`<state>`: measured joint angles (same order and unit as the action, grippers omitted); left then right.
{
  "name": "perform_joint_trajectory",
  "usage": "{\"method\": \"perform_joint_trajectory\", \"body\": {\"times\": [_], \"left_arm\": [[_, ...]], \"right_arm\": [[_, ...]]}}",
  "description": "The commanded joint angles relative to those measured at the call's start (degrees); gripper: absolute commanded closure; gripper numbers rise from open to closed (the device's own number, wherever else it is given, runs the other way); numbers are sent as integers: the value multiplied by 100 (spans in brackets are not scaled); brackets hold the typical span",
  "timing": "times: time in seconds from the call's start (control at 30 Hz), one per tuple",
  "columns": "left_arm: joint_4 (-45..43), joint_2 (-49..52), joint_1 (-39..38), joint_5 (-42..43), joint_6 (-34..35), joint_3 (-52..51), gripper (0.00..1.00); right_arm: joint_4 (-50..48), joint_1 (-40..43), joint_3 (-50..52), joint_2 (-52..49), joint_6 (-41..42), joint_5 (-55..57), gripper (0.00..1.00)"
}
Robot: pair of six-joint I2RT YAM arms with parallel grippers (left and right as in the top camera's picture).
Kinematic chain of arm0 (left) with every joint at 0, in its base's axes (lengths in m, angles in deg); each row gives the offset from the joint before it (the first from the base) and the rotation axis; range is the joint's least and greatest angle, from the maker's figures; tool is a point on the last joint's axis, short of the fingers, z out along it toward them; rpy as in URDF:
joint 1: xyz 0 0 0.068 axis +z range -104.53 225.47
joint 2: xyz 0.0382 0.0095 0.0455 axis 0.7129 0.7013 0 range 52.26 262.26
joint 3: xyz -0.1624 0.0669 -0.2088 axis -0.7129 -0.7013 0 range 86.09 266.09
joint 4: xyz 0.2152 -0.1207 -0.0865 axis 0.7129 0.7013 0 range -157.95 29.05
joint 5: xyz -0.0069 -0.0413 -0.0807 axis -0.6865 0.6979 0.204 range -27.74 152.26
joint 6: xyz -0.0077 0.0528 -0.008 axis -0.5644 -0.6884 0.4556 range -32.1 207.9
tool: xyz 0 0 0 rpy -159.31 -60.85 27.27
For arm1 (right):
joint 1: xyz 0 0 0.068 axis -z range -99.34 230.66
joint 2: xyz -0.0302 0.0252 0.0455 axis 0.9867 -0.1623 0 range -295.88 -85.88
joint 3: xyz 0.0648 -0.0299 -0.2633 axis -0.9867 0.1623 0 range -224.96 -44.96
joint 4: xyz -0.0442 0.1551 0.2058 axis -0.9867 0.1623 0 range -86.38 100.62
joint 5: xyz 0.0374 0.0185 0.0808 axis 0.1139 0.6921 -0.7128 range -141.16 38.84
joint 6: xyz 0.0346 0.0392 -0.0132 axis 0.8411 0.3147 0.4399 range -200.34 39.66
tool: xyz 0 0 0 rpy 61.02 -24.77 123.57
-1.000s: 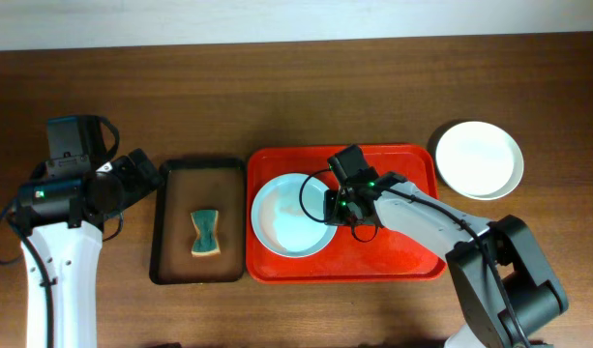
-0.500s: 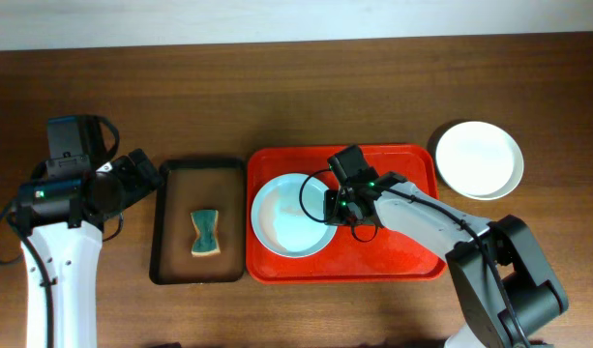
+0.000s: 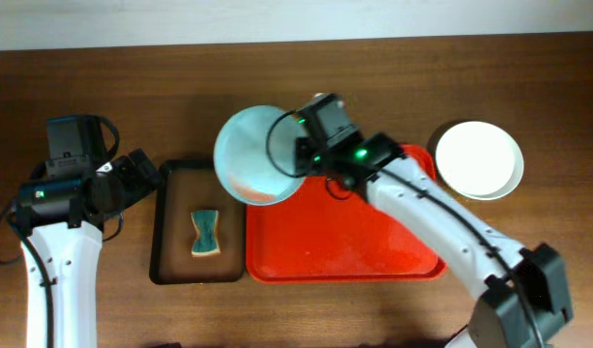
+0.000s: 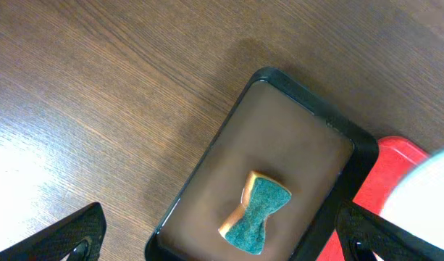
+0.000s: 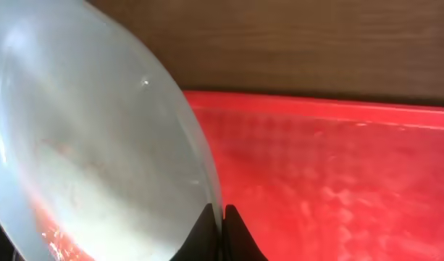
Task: Clean dirty plates on tray and stack at the side
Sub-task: 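Lift the last plate with the right gripper and swing it left, then carry the plate right and stack it on the plate pile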
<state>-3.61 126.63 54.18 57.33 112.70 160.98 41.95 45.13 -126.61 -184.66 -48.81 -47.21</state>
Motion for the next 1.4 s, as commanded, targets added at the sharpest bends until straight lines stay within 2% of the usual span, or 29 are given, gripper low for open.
{"method": "perform_joint_trajectory", "body": {"times": [0.0,0.1,0.27,0.37,0.4,0.47,0.63,0.83,1.37], "left_arm": [[4,-9,9,0,68,11,1],[4,-9,9,0,68,11,1],[4,-9,9,0,70,11,1],[4,-9,9,0,68,11,1],[4,-9,9,0,70,11,1],[4,-9,9,0,68,11,1],[4,-9,9,0,68,11,1],[4,-9,9,0,68,11,1],[4,-9,9,0,70,11,1]], "right_arm": [[-352,-726,-92,-358,63,1261,96],[-503,-1373,-85,-623,-22,2400,96],[-1113,-2020,-101,-557,-1327,3381,96],[-1338,-2608,-109,-275,-1915,5007,96],[-1543,-2824,-109,-216,-2382,5460,96],[-1681,-3084,-109,-216,-2828,5956,96],[-1904,-3648,-109,-216,-2975,7864,96],[-3311,-4094,-109,-216,-4483,7882,96],[-3327,-4087,-109,-219,-4476,7877,96]]}}
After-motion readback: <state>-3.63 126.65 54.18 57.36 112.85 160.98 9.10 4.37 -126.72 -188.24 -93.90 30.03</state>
